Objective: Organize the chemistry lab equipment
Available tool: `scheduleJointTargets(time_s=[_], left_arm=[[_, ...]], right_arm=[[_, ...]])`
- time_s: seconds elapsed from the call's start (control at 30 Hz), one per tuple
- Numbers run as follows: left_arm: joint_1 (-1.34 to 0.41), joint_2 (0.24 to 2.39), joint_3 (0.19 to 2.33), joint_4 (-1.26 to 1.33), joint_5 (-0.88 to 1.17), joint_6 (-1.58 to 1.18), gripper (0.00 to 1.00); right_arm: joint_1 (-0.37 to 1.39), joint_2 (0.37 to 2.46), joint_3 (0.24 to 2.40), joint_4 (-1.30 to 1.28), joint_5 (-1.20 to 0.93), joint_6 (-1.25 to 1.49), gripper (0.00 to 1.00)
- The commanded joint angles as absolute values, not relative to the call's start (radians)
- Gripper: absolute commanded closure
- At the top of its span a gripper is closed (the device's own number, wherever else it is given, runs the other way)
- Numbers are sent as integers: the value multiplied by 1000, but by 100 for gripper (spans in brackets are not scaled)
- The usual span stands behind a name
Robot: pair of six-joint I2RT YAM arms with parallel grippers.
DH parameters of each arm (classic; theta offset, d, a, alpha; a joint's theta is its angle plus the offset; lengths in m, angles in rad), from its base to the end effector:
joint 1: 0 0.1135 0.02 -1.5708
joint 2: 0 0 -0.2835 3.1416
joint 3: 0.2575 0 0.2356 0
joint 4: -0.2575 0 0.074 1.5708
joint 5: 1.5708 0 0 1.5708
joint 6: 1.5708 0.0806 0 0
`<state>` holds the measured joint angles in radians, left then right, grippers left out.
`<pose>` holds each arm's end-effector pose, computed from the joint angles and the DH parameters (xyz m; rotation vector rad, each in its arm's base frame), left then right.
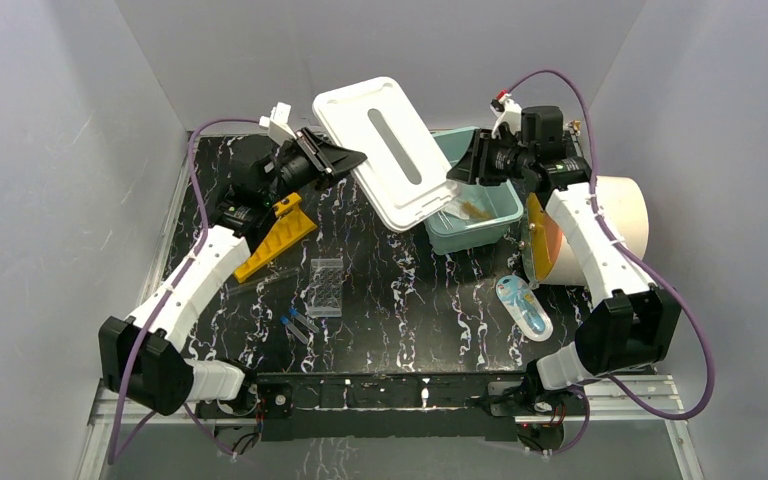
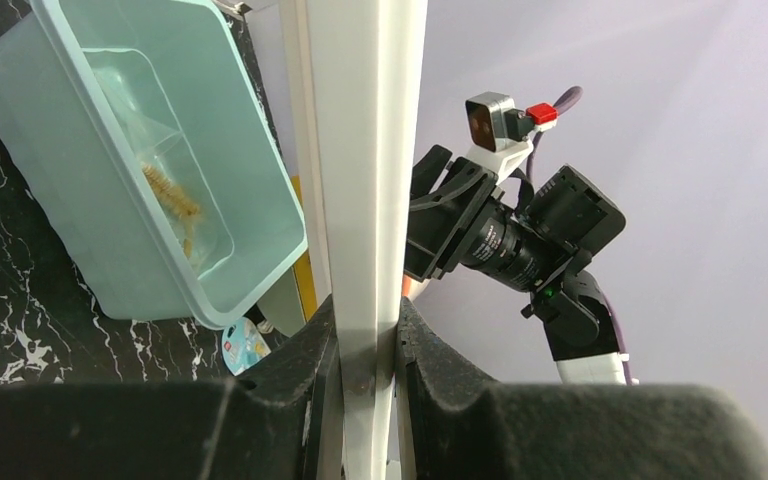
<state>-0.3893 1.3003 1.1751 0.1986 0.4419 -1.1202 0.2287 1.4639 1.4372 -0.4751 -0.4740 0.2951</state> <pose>0.2869 -0.1550 0.4285 -0.2192 1.6997 -1.5008 0.3295 0.1145 0.3792 -0.2294 2.0996 0.8083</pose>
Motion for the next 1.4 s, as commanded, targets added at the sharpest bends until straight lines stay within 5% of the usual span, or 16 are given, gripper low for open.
scheduleJointTargets(time_s=[0.0, 0.6, 1.23, 1.37], left_arm=[[-386, 1307, 1236, 311, 492, -1149, 100], [-390, 1656, 1363, 374, 602, -1217, 100], [-433, 1906, 1393, 567, 727, -1391, 100], [-433, 1928, 1404, 500, 742, -1368, 90]], right_arm=[[210, 1476, 1499, -507, -466, 227, 52], [202, 1504, 1628, -549, -69, 155, 41], [202, 1559, 1600, -555, 45, 117, 38], [202, 1573, 1596, -561, 61, 110, 38]])
